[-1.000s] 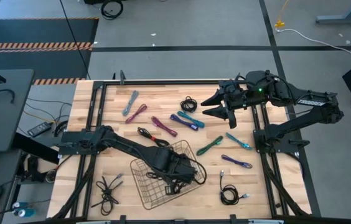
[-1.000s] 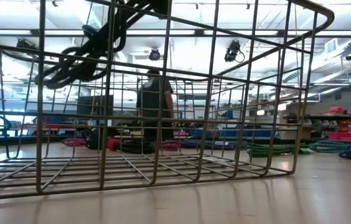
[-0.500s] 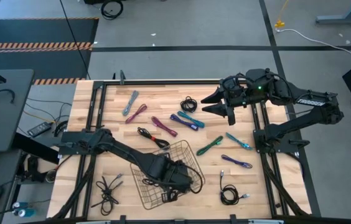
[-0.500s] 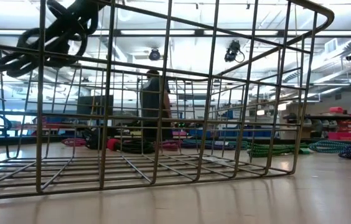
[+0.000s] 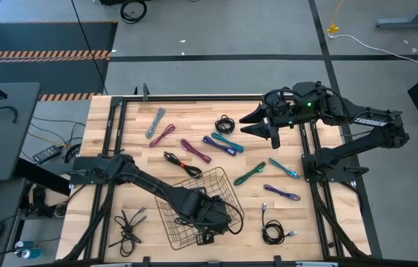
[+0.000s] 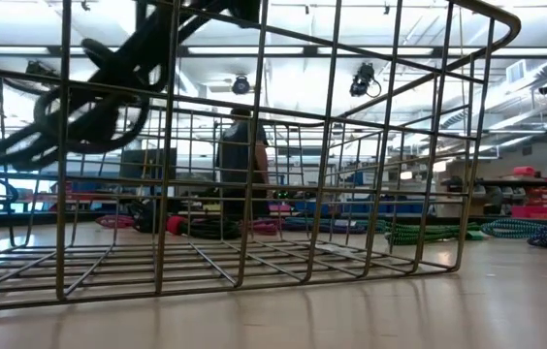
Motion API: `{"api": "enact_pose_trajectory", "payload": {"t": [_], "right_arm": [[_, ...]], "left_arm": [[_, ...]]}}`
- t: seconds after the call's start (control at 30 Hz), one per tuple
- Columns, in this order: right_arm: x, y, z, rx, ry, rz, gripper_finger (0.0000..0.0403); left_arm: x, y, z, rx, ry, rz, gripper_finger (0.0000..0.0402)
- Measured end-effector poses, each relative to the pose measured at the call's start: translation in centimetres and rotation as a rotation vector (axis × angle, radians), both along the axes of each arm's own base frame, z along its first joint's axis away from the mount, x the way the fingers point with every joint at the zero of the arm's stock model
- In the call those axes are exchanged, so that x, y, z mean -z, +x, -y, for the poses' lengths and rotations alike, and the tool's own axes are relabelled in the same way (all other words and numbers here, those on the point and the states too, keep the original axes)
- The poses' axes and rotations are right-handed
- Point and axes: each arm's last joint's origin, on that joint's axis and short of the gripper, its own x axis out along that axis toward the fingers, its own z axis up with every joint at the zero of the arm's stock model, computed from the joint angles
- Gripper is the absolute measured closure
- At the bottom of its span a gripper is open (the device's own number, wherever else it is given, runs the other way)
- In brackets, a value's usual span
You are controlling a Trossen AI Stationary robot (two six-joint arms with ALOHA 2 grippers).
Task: Pick and place USB-C Cables
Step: Put the black charger cable into the wire basket
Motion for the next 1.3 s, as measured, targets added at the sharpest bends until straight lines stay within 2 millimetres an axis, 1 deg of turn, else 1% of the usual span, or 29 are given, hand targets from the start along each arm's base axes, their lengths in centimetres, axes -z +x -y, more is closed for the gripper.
{"api": "enact_pose_trajectory", "payload": {"t": [0.1,0.2,0.5,0.7,0.8,1.1,1.3], "right_arm": [[0.0,0.0,0.0,0.000,-0.002,0.000,0.0218],[0.0,0.0,0.0,-0.001,-0.003,-0.001,0.0218],[0.2,0.0,-0.1,-0.014,-0.003,-0.022,0.0218],[0.3,-0.1,-0.1,-0.015,-0.002,-0.034,0.0218],[0.3,-0.1,-0.1,-0.015,-0.003,-0.033,0.0218],[0.3,-0.1,-0.1,-0.021,-0.025,-0.029,0.0218],[0.3,0.0,-0.1,-0.022,-0.029,-0.025,0.0218]], "left_arm": [[0.6,0.3,0.1,-0.004,-0.009,0.017,0.0387],[1.4,0.4,-0.2,-0.021,-0.006,-0.001,0.0387],[4.7,0.9,-2.1,-0.090,0.018,-0.064,0.0387],[6.2,1.4,-3.3,-0.119,0.017,-0.063,0.0387],[6.6,1.6,-3.6,-0.127,0.012,-0.055,0.0387],[7.8,1.6,-3.6,-0.140,0.001,-0.052,0.0387],[7.9,1.5,-3.6,-0.145,-0.006,-0.058,0.0387]]}}
